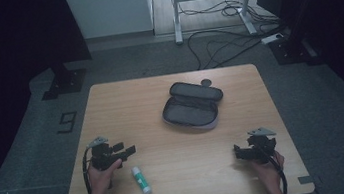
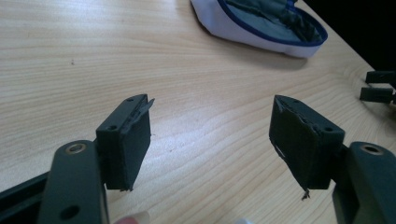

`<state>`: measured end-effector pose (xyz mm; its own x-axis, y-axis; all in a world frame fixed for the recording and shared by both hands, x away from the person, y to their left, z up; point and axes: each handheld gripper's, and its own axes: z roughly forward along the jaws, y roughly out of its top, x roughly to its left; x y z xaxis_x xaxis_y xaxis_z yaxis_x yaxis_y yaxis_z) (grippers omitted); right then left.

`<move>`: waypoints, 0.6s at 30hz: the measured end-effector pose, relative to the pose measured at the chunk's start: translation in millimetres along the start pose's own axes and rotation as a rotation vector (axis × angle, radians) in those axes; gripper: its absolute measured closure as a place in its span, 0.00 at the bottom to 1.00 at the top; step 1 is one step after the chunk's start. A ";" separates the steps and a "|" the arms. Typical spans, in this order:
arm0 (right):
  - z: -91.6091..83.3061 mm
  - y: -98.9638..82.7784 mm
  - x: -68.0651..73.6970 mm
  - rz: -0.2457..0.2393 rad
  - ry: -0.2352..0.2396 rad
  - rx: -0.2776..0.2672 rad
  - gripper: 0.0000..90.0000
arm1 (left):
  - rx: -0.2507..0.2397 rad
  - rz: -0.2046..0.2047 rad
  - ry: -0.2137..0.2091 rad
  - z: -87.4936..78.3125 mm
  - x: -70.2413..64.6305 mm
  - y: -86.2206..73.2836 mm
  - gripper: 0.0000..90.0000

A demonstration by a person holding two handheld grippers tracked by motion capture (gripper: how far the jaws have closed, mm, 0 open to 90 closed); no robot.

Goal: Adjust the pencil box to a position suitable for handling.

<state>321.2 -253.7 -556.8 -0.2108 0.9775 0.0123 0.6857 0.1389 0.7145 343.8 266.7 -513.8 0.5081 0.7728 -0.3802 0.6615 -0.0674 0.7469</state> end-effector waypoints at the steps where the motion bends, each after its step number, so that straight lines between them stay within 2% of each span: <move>1: -0.5 -0.5 0.0 0.001 0.000 0.000 0.00 | 0.004 0.007 0.009 -0.5 0.3 -1.0 0.32; 7: -0.9 -0.9 0.3 0.003 -0.004 0.000 0.00 | -0.009 -0.012 0.038 -6.4 6.2 -3.8 0.32; 10: -1.1 -1.1 0.3 0.020 -0.021 0.003 0.00 | -0.015 -0.028 0.050 -8.9 10.6 -4.6 0.33; 18: -2.2 -2.2 -0.5 0.029 -0.032 0.002 0.00 | -0.015 -0.026 0.055 -10.0 12.8 -4.7 0.34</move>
<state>318.2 -254.8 -556.9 -0.1684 0.9857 0.0112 0.6927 0.1103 0.7127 341.7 283.2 -516.7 0.4596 0.8077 -0.3693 0.6656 -0.0379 0.7454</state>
